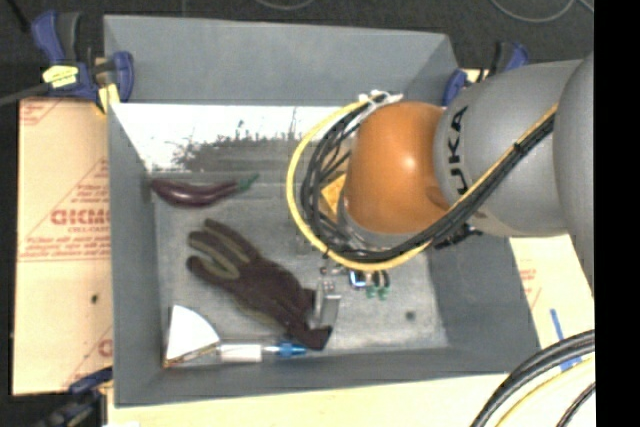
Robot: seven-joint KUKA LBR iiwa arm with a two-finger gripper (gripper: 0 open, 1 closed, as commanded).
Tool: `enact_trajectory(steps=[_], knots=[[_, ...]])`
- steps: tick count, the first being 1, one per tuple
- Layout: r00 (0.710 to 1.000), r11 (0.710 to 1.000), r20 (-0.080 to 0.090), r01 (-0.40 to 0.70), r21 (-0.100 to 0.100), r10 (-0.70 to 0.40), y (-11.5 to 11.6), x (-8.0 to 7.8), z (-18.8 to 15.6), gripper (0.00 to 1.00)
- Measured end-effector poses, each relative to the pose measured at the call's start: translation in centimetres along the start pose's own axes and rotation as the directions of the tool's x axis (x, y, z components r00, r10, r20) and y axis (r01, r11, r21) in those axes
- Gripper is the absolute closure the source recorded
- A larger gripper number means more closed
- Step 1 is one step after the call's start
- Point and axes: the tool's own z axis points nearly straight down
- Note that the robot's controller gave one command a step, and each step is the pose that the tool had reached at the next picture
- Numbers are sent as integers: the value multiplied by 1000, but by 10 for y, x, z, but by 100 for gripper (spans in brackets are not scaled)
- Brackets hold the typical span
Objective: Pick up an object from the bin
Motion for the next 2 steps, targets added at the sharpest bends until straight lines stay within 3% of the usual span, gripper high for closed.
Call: enact_trajectory(steps=[1,2], knots=[[1000,1000,-3,-11,-2,11,44,10,12,0],[999,999,0,-32,-2,32,39,0,24,0]])
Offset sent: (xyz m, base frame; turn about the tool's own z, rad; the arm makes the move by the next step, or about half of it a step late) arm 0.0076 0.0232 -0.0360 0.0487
